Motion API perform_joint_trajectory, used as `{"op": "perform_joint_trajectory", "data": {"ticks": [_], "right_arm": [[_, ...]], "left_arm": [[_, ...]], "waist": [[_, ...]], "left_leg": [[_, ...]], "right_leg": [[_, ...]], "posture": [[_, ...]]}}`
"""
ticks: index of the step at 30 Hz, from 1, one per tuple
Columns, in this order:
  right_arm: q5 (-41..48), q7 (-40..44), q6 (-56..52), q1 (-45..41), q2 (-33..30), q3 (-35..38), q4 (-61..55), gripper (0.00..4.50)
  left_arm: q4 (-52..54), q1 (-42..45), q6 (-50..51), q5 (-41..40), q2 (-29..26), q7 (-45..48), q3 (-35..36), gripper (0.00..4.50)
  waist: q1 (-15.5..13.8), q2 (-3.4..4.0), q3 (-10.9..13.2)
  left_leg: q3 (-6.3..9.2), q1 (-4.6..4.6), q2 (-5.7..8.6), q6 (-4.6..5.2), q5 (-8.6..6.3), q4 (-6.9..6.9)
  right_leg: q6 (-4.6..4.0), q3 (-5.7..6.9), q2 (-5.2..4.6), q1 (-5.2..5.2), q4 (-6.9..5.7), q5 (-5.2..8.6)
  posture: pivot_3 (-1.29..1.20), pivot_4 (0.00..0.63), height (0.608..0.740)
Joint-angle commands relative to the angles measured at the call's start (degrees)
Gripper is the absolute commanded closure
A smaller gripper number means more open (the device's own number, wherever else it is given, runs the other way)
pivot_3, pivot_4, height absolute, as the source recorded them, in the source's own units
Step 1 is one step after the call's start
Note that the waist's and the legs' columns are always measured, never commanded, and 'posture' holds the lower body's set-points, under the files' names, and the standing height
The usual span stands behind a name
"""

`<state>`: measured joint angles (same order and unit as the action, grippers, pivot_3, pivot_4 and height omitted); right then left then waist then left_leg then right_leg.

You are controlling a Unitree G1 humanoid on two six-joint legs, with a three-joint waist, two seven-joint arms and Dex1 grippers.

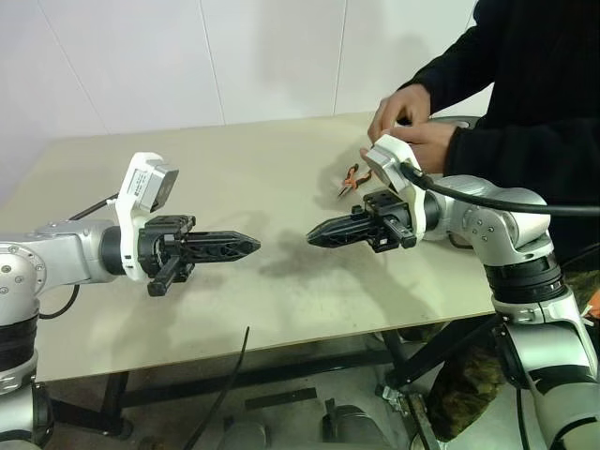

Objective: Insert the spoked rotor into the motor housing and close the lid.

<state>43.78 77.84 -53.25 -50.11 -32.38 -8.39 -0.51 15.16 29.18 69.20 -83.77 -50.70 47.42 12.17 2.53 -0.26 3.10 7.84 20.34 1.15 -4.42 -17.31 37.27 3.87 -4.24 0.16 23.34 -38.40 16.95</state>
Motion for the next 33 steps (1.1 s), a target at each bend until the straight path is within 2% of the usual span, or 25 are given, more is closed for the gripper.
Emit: {"op": "perform_joint_trajectory", "data": {"ticks": [1,5,8,20,33], "right_arm": [[3.3,-2.0,-1.2,-2.4,4.5,0.9,-2.8,4.50],[2.9,-3.9,-0.7,-4.0,9.6,-0.2,-2.2,4.50],[2.8,-4.3,-0.4,-5.1,11.6,-0.2,-1.6,4.50],[1.1,-3.3,0.9,-5.3,9.7,0.9,1.2,4.50],[-3.3,-1.7,5.3,-4.8,6.5,-0.1,4.0,4.50]], "left_arm": [[0.3,3.6,-1.7,0.1,4.2,-1.0,-2.2,4.48],[1.4,5.6,-2.1,0.3,9.8,-3.0,-4.9,4.48],[1.9,6.2,-2.1,0.8,11.4,-3.6,-5.6,4.48],[0.5,1.2,-1.9,1.3,3.1,-2.4,1.2,4.48],[0.0,0.3,-4.4,7.2,1.8,0.4,1.6,4.48]], "waist": [[0.0,-0.01,0.0],[0.0,-0.03,0.0],[0.1,-0.03,0.0],[0.0,-0.02,0.0],[0.1,-0.02,0.0]], "left_leg": [[0.01,0.00,-0.01,0.00,0.00,-0.01],[0.13,0.02,-0.04,-0.02,0.01,0.04],[0.14,0.01,-0.02,-0.03,0.01,0.04],[0.15,0.01,0.00,-0.02,0.01,0.09],[0.11,-0.01,0.01,-0.02,0.01,0.06]], "right_leg": [[0.00,0.00,-0.01,0.00,0.00,0.00],[0.00,-0.01,-0.06,0.03,-0.04,-0.01],[0.01,-0.04,-0.13,0.04,-0.06,-0.02],[0.01,-0.01,-0.10,0.04,-0.13,-0.02],[0.01,-0.02,-0.06,0.05,-0.15,-0.02]], "posture": [[0.00,0.000,0.740],[0.00,0.000,0.740],[0.00,0.000,0.740],[0.00,0.000,0.740],[0.00,0.000,0.740]]}}
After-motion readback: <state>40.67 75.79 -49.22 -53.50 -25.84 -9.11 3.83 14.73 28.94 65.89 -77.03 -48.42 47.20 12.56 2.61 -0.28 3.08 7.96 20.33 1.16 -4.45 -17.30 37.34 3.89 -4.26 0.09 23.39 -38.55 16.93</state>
